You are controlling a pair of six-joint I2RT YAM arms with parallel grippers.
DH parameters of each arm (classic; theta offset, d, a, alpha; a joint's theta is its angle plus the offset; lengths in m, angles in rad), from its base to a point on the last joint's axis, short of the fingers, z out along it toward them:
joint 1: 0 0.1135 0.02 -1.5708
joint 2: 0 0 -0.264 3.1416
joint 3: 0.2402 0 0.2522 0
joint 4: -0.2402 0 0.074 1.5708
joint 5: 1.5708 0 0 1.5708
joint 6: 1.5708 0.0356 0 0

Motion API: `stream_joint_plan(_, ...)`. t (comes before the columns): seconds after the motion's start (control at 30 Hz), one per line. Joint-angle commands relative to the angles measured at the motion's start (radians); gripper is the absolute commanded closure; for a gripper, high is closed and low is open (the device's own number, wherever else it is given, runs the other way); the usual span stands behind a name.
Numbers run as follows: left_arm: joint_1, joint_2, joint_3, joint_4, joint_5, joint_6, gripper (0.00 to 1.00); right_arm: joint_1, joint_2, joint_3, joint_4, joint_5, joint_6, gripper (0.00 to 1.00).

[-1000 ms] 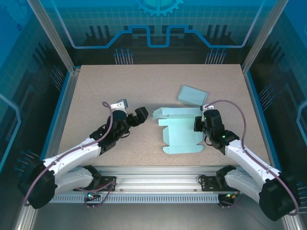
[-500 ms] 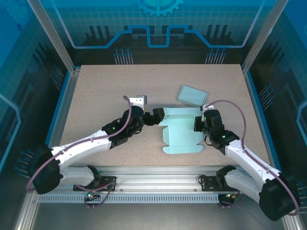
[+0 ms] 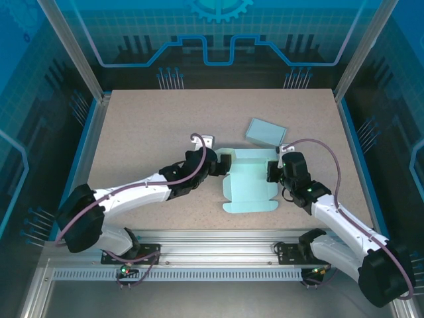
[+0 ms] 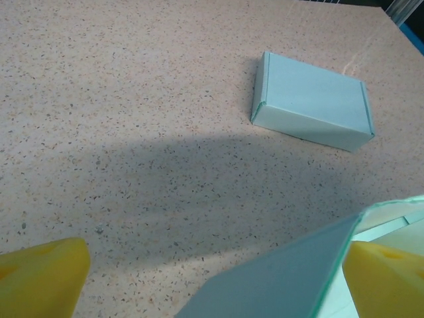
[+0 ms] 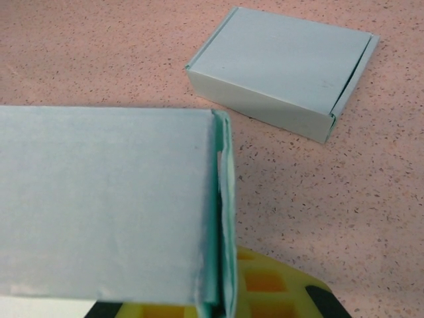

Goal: Fold the paper box

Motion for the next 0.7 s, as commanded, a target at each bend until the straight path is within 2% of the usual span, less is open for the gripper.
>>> stream_joint_plan(0.0, -0.010, 0.025, 0.031, 0.059, -0.039, 0.036, 0.01, 0.021, -0.012, -0.010, 0.027, -0.032, 0.008, 1.00)
stream_joint_plan(0.23, -0.018, 0.052, -0.062, 0.328, 0.067, 0.019, 0.01, 0.032, 0.012, 0.001, 0.022, -0.027, 0.006, 1.00)
stream_joint_plan(0.37, -0.018, 0.014, -0.159, 0.420, 0.031, -0.008, 0.01, 0.037, 0.023, 0.005, 0.010, 0.006, 0.008, 1.00)
stream_joint_plan(0.47, -0.016, -0.067, -0.248, 0.423, -0.026, -0.022, 0.01, 0.039, 0.026, 0.007, 0.003, 0.035, 0.015, 1.00)
stream_joint_plan(0.67, -0.015, -0.264, -0.381, 0.241, -0.066, -0.130, 0.01, 0.042, 0.043, 0.014, -0.009, 0.068, 0.019, 1.00)
